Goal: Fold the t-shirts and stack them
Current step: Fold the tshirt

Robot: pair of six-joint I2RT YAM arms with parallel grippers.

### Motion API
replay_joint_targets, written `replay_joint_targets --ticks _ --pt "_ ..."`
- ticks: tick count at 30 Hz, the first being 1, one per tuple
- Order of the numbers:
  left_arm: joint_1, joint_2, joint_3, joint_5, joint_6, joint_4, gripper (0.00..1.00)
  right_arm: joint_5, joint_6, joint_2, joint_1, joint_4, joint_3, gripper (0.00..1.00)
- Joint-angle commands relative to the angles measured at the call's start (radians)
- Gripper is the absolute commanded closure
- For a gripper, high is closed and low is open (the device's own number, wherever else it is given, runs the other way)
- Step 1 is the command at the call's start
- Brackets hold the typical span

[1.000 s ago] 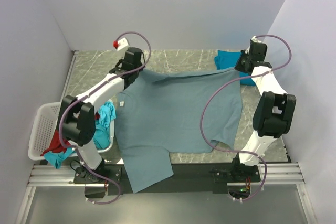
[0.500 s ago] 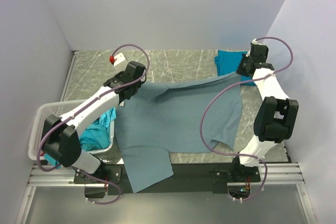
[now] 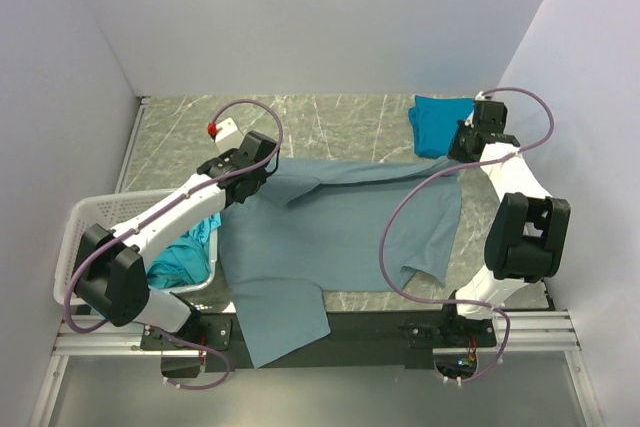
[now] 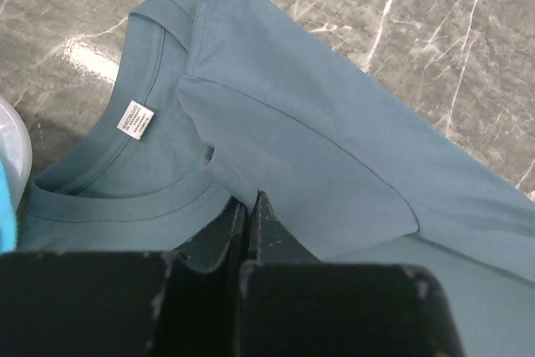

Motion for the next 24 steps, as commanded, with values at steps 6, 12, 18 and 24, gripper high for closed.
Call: replay_joint_targets --ticks 6,12,18,24 --pt "-0.006 -0.028 -0.033 0.038 -0.011 0.034 0.99 0.003 0.020 -0.038 0.001 0.012 -0.072 0.92" --pt "-0.005 0.022 -0.018 0.040 -0.011 0.034 0.99 0.023 0.024 -0.020 0.009 0.005 -0.111 0.80" --pt "-0.005 0.067 0.007 0.044 -0.003 0.034 0.99 0.047 0.034 -0.015 0.025 -0.022 -0.122 0.35" --pt "-0.002 0.104 0.046 0.029 0.005 0.046 0.99 0.093 0.008 -0.107 0.148 -0.016 -0.140 0.26"
